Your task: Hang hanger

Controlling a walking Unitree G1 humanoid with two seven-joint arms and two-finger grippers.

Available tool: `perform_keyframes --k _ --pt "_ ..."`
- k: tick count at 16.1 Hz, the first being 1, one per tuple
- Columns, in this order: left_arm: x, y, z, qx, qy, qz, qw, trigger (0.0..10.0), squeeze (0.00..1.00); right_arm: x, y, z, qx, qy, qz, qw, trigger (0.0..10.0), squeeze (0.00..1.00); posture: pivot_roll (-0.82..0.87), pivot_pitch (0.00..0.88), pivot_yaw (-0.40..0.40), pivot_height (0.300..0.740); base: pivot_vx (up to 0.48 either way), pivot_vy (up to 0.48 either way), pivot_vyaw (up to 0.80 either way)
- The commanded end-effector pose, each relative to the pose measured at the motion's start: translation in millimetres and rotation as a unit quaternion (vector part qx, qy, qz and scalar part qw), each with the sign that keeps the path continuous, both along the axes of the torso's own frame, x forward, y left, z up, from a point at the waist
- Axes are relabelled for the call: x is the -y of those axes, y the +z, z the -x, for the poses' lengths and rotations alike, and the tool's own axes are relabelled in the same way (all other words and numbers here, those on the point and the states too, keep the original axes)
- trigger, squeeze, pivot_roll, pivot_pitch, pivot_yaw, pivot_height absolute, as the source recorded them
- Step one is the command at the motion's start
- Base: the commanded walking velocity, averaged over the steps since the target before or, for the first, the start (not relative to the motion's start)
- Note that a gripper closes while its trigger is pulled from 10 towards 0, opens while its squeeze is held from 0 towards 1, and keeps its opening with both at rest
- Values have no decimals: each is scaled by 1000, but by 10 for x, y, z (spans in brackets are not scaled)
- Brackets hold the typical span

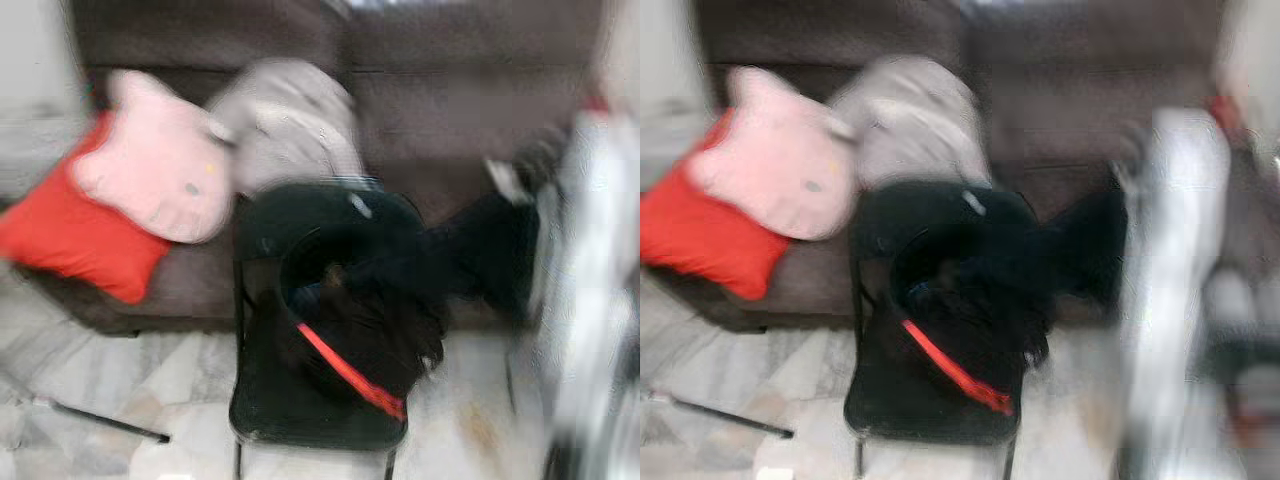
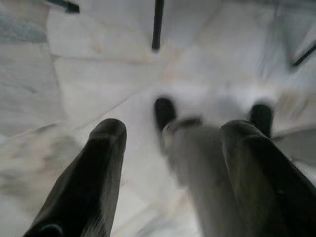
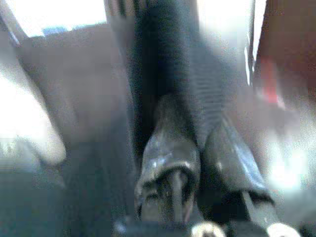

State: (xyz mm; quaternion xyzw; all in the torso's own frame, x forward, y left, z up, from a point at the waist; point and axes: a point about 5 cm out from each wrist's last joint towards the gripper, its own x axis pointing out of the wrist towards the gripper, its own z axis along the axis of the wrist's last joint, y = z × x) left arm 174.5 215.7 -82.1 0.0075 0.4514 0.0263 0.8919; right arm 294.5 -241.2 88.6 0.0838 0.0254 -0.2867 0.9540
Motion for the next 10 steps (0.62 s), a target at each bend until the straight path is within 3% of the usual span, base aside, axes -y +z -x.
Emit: perform_keyframes --k 1,3,5,7,9,10 --pt "-7 -62 133 -27 -1 -3 1000 10000 0 126 -84 129 -8 -42 -16 999 0 0 -105 154 6 740 0 0 0" --pt "-6 -63 136 -26 2 -3 1000 10000 0 23 107 7 36 0 17 999 0 0 -97 154 5 740 0 0 0" --pt "-6 -63 135 -24 5 -3 1000 10000 0 2 135 -4 45 -4 19 999 0 0 -94 153 3 740 0 0 0" --pt "-3 -62 134 -22 7 -2 1000 10000 0 77 124 220 32 -66 48 996 0 0 -93 153 2 740 0 0 0" --pt "-1 -61 131 -21 6 -2 1000 10000 0 137 37 324 10 -94 53 994 0 0 -101 153 3 740 0 0 0" --pt "-1 -59 127 -20 6 -1 1000 10000 0 134 -169 367 -30 -86 20 996 0 0 -105 153 4 740 0 0 0"
